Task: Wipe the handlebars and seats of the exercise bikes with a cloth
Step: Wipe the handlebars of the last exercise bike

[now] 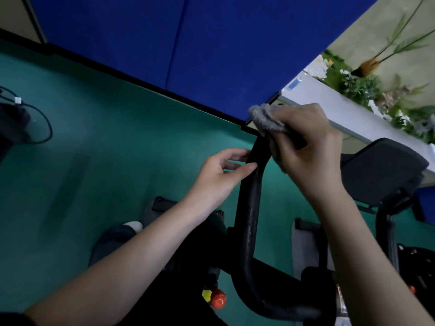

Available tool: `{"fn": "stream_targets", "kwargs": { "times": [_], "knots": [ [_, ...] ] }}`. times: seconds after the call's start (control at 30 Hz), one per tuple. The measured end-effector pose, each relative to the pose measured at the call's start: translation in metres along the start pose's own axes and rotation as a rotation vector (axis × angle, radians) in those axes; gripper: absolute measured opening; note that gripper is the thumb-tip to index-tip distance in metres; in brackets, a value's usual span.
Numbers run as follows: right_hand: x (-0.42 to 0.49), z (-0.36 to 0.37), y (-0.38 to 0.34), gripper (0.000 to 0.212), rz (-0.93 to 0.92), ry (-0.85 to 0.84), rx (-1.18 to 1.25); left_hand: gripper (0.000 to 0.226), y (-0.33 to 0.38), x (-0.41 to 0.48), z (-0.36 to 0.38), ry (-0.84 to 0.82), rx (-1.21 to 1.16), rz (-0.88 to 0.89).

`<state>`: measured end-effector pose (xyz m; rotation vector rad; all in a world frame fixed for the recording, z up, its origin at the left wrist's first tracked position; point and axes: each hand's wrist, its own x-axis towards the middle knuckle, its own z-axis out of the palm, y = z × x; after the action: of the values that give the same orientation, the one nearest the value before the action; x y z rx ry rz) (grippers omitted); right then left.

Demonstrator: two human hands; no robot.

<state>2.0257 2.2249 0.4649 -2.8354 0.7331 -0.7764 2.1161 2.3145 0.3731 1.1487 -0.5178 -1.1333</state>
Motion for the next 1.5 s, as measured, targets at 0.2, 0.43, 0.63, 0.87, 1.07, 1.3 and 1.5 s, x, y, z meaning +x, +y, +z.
{"fn": "stream_targets", "kwargs": {
  "times": [0.2, 0.43, 0.63, 0.87, 1.07, 1.3, 1.5],
  "knots": [
    [0.003, -0.009, 0.001, 0.016, -0.206, -0.196, -0.032, 0.018, -0.007, -0.006, 0.007, 0.048, -0.048, -0.025],
    [0.024, 0.005, 0.001, 0.014, -0.271, -0.418, -0.222, 0.017, -0.008, -0.009, 0.012, 0.072, -0.162, -0.03],
    [0.038, 0.001, 0.002, 0.017, -0.292, -0.41, -0.259, 0.016, -0.008, -0.009, 0.013, 0.085, -0.158, -0.04],
    [0.035, 0.002, -0.002, 0.012, -0.276, -0.422, -0.295, 0.023, -0.01, -0.008, 0.007, 0.117, -0.058, -0.024],
    [0.017, 0.004, -0.007, 0.02, -0.265, -0.401, -0.278, 0.019, -0.008, -0.005, 0.005, 0.109, 0.014, 0.014],
    [0.01, 0.017, -0.012, 0.024, -0.045, 0.021, -0.167, 0.02, 0.005, 0.006, 0.003, 0.08, 0.067, 0.047],
    [0.002, 0.029, -0.022, 0.023, 0.31, 0.466, -0.024, 0.023, 0.018, 0.017, -0.001, 0.022, 0.172, 0.088]
  ]
}}
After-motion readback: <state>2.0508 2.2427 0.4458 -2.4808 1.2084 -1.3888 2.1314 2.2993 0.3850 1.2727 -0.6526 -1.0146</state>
